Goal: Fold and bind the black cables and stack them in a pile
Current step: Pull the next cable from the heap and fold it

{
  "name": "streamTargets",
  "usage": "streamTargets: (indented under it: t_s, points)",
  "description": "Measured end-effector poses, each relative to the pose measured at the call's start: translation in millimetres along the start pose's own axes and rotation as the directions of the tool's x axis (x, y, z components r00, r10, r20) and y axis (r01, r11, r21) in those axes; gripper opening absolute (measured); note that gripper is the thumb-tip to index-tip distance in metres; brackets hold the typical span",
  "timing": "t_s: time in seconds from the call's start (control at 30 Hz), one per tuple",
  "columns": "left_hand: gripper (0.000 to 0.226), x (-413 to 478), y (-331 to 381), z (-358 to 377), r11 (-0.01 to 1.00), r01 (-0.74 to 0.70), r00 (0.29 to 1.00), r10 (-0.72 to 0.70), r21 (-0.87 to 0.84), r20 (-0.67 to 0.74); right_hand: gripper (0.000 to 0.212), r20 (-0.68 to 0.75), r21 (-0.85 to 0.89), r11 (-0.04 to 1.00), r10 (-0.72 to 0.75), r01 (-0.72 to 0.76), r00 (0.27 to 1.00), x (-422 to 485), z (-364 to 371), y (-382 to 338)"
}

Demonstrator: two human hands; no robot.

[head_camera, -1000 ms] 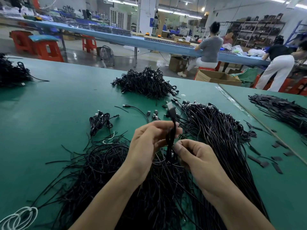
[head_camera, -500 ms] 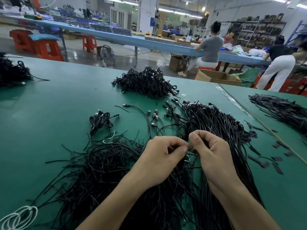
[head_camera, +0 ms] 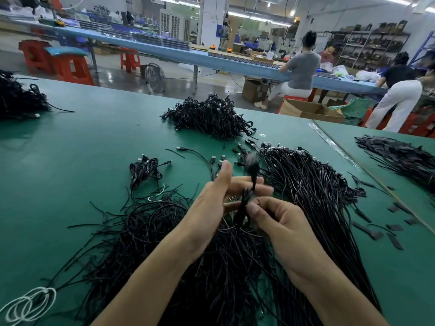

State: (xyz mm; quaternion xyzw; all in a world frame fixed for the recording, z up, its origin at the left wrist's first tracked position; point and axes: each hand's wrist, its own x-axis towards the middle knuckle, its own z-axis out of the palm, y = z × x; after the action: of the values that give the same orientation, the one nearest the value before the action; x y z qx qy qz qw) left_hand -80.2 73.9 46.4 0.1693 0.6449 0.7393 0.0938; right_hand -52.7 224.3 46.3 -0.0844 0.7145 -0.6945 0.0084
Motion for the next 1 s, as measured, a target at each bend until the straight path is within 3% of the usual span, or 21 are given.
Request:
streamTargets:
  t_s: [0.1, 0.17, 0.2, 0.27, 0.33, 0.47, 0.57, 0.67, 0.77, 0.83, 0.93, 1.0]
  points:
    - [0.042, -1.1, -0.1, 0.1, 0.996, -0.056, 0.996, 0.050, 0.074, 0.079, 0.038, -0.032, 0.045, 0.998, 0.040, -0.039, 0.999, 0.3, -4.6, 2.4]
    - [0.016, -0.6, -2.4, 1.3, 0.986, -0.054, 0.996, 0.041, 0.155, 0.083, 0.024, -0.079, 0.008, 0.999, 0.037, -0.036, 0.996, 1.0, -8.4, 4.5]
    - [0.020, -0.3, -5.9, 2.5, 0.973, -0.064, 0.998, 0.057, 0.221, 0.037, 0.015, -0.107, -0.019, 1.000, 0.017, -0.019, 0.994, 1.6, -10.1, 5.5]
    - [0.043, -0.7, -12.9, 5.6, 0.931, -0.059, 0.987, 0.109, 0.361, -0.119, 0.019, -0.174, -0.070, 0.997, -0.038, 0.026, 0.984, 2.5, -11.8, 8.2]
    - [0.051, -0.8, -14.8, 7.6, 0.915, -0.042, 0.968, 0.137, 0.401, -0.212, 0.021, -0.211, -0.088, 0.995, -0.062, 0.044, 0.975, 3.3, -13.0, 10.8]
    - [0.040, -0.2, -13.4, 3.7, 0.931, 0.050, 0.988, 0.008, 0.362, -0.157, 0.020, -0.173, -0.019, 0.998, -0.059, 0.057, 0.983, 2.5, -11.0, 9.3]
    - [0.024, -0.8, -10.3, 1.7, 0.982, 0.114, 0.991, -0.101, 0.148, -0.091, 0.022, -0.117, 0.013, 0.998, -0.058, 0.060, 0.991, 1.7, -10.4, 5.3]
    - [0.007, 0.1, -8.3, -1.6, 0.994, 0.110, 0.991, -0.111, -0.017, -0.070, 0.021, -0.080, 0.033, 0.997, -0.067, 0.069, 0.995, 2.8, -11.6, 2.7]
    - [0.026, 1.9, -3.9, -3.4, 0.978, 0.119, 0.985, -0.138, -0.173, -0.102, 0.018, -0.057, 0.012, 0.998, -0.055, 0.055, 0.997, 3.0, -10.7, 4.6]
    - [0.016, 2.3, -3.2, -2.2, 0.984, 0.077, 0.987, -0.097, -0.161, -0.126, 0.018, -0.042, 0.001, 0.999, -0.037, 0.037, 0.998, 1.6, -8.4, 7.9]
    - [0.032, 1.0, -5.9, -4.0, 1.000, 0.017, 0.991, -0.016, 0.006, -0.134, 0.023, -0.005, -0.009, 1.000, 0.005, -0.005, 1.000, 0.6, -4.7, 10.2]
    - [0.027, -0.9, -4.3, -9.0, 0.997, -0.014, 0.996, 0.020, 0.070, -0.092, 0.026, -0.013, -0.003, 0.999, 0.047, -0.047, 0.999, 0.3, -2.4, 10.0]
